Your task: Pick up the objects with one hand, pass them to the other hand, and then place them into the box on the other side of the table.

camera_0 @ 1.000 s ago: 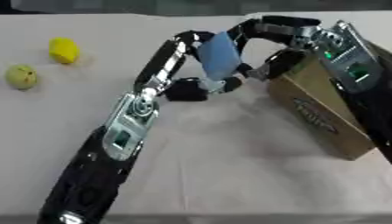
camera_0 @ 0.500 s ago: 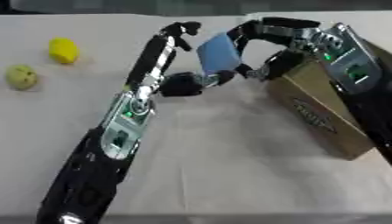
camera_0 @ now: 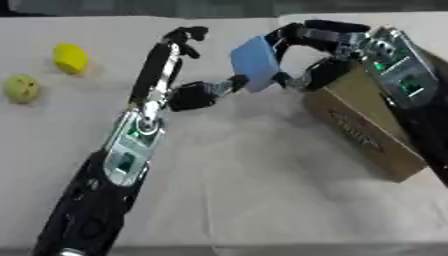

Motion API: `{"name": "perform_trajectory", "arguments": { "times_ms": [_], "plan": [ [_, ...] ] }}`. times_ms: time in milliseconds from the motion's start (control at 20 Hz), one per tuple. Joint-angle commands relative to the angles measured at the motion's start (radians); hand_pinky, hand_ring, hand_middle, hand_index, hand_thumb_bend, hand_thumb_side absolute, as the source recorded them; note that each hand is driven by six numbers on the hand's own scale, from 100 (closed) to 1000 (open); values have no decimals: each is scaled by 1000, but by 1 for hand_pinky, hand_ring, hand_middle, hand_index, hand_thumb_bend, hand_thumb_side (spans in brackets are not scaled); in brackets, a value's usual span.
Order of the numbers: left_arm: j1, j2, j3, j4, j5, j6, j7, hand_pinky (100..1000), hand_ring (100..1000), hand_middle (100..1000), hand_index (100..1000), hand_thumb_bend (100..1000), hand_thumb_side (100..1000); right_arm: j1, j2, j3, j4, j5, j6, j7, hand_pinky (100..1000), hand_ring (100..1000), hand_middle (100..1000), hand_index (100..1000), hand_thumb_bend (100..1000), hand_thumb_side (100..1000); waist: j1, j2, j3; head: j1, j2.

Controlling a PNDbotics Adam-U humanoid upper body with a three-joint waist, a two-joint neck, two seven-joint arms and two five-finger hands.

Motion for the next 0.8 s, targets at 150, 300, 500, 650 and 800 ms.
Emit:
{"name": "perform_trajectory", "arguments": {
  "times_ms": [150,300,500,650,800],
  "plan": [
    [18,74,13,-63,28,9,-22,794,635,741,857,729,572,-4,-50,-34,-37,-21,18,-26,930,672,333,414,100,130,-8,-35,-1,-7,5],
    [37,108,19,-81,36,18,-31,793,632,741,856,722,568,3,-72,-53,-58,-46,34,-44,930,665,333,414,100,124,-8,-38,-2,-10,5],
    [59,151,29,-91,47,34,-35,793,623,739,852,699,556,29,-108,-91,-95,-88,66,-69,934,653,336,416,100,147,-8,-41,-4,-13,5],
    [73,181,39,-100,58,45,-32,793,620,737,851,689,547,55,-128,-133,-138,-135,100,-89,936,650,335,413,100,161,-4,-40,-7,-16,5],
    [85,216,47,-113,66,56,-35,793,621,738,853,687,539,84,-156,-171,-191,-178,133,-115,937,648,336,415,100,157,-1,-41,-10,-16,5]
  ]
}}
